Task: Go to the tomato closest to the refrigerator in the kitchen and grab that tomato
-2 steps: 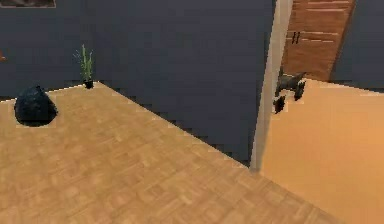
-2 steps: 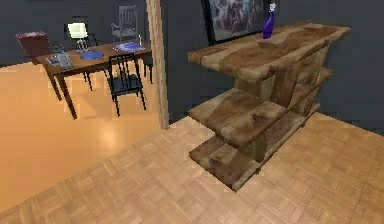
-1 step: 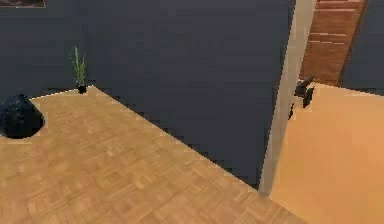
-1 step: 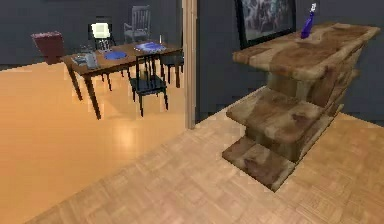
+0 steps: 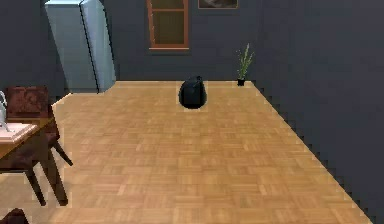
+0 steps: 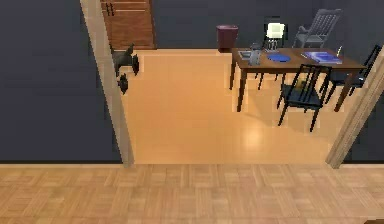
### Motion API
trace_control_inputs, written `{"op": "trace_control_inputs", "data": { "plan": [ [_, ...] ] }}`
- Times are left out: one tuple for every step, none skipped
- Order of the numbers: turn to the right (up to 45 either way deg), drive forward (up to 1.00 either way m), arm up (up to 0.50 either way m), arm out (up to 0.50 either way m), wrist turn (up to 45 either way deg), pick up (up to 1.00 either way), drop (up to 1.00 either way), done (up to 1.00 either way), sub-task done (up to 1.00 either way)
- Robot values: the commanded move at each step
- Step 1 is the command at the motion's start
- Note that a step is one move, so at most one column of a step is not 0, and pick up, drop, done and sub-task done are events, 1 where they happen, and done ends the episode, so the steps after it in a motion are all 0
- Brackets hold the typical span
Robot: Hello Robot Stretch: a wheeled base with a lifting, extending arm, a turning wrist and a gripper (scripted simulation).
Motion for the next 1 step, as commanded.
{"op": "trace_control_inputs", "data": {
  "plan": [
    [0.0,0.85,0.00,0.00,0.0,0.00,0.00,0.00,0.00]
  ]
}}
